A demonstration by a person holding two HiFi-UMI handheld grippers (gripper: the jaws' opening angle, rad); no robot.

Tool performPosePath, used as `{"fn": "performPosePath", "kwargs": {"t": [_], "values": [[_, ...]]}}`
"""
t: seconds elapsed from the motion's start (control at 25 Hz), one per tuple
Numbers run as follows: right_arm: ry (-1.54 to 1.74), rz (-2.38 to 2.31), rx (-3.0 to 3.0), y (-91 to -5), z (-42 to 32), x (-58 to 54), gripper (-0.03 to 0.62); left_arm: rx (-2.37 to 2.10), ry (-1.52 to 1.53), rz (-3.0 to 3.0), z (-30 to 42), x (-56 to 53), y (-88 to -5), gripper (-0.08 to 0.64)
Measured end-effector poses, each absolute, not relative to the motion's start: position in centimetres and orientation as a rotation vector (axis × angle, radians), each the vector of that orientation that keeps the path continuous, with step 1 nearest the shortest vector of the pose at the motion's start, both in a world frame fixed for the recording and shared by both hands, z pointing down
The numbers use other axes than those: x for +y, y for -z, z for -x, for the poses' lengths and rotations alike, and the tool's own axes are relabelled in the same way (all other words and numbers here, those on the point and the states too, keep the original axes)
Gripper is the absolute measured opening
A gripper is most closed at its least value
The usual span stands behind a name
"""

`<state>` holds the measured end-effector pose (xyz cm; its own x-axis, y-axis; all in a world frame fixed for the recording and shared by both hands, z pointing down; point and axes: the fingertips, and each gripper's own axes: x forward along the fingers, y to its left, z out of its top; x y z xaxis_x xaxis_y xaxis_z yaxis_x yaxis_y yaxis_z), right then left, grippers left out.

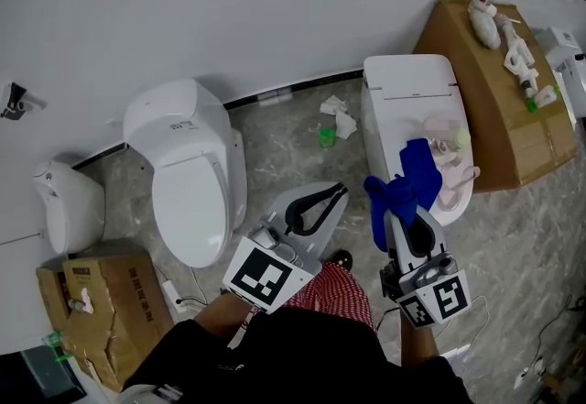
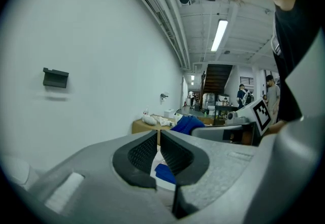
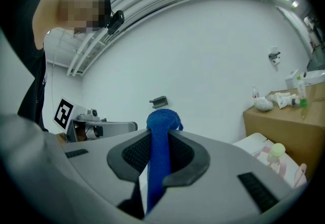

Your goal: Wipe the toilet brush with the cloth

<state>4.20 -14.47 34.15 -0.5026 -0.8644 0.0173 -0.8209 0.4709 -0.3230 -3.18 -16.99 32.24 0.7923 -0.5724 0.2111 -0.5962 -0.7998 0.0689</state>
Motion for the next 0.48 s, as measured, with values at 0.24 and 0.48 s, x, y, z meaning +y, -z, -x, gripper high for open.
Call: {"fn": "performPosePath", "kwargs": {"t": [0.24,0.48], "values": [[0.474,1.537,2.573,-36.4,-4.2,-15.0,0.064,-0.899,-0.352,-2.836,3.4,-17.5,-35.1,0.008],[0.505,1.588,2.535,-38.0,-4.7,-15.1,0.064,-0.869,-0.334,-2.815,3.1,-18.0,-36.7,0.008]]}}
